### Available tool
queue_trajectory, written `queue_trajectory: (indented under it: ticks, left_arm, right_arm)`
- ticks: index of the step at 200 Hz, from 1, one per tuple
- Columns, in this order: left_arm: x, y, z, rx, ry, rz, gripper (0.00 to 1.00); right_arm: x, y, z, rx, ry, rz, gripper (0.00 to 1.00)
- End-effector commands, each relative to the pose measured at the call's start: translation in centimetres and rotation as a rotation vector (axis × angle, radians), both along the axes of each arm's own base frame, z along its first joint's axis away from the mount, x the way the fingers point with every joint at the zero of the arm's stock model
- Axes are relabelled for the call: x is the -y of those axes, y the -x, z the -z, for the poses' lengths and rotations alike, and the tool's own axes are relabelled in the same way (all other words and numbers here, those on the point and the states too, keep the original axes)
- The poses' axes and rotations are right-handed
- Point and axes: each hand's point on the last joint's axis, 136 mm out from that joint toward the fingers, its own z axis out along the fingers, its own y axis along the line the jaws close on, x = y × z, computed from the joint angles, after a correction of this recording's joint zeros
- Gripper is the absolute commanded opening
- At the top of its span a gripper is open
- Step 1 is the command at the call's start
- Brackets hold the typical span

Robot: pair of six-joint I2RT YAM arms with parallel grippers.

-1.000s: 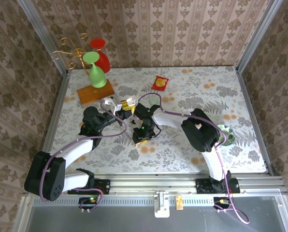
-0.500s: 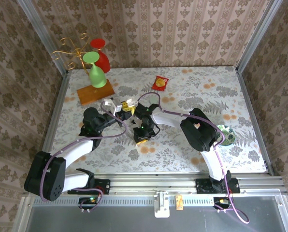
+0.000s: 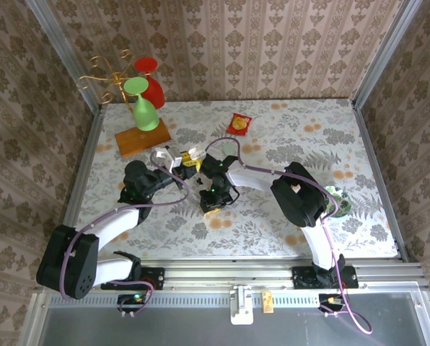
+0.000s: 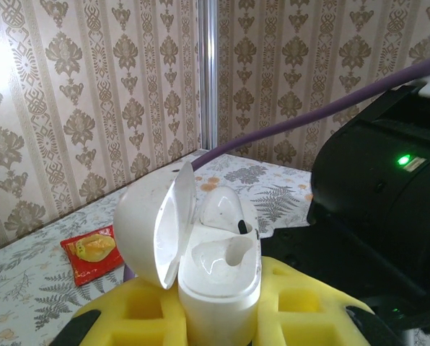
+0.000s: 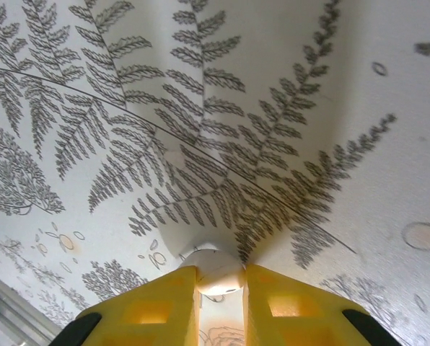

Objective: Insert wireless bluetooth earbuds into charging case

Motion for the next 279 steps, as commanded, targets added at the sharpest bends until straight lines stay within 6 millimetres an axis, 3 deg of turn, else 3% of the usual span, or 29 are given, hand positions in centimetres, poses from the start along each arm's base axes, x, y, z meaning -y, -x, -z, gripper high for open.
queue_trajectory:
  ticks: [1,61,98,130,160,199,221,252,279]
  left_arm:
    - [-0.1,-0.1,-0.3,0.035,0.007,0.000,0.06]
    - [-0.2,-0.1,-0.6,0.036,0.013,0.003,0.06]
    - [-0.2,-0.1,-0.9,0.040,0.014,0.002,0.06]
    - [-0.3,-0.2,-0.8,0.036,0.011,-0.002,0.06]
    - [-0.1,-0.3,-0.8,0.036,0.010,0.005,0.06]
    - [-0.2,-0.4,-1.0,0.039,0.011,0.005,0.06]
    - [-0.2,-0.3,-1.0,0.040,0.012,0.007,0.06]
    - [-0.3,-0.2,-0.9,0.040,0.013,0.006,0.06]
    - [-0.3,-0.3,-0.5,0.037,0.013,0.006,0.06]
  right_arm:
    - [1.3,-0.9,-1.5,0.064,0.011,0.028,0.20]
    - [6.4,-0.6,-1.5,0.072,0.112,-0.001,0.21]
    - [10.5,1.1,-0.9,0.034,0.228,-0.094,0.21]
    - [12.4,2.8,-0.2,-0.018,0.286,-0.164,0.21]
    - [12.7,2.7,0.1,-0.014,0.307,-0.149,0.23]
    - [11.5,0.3,-2.3,0.115,0.236,0.058,0.49]
    - [11.4,0.0,-3.1,0.125,0.199,0.228,0.51]
    - [11.9,1.1,-2.6,0.063,0.179,0.464,0.51]
    - [11.4,1.9,-2.0,0.008,0.143,0.505,0.50]
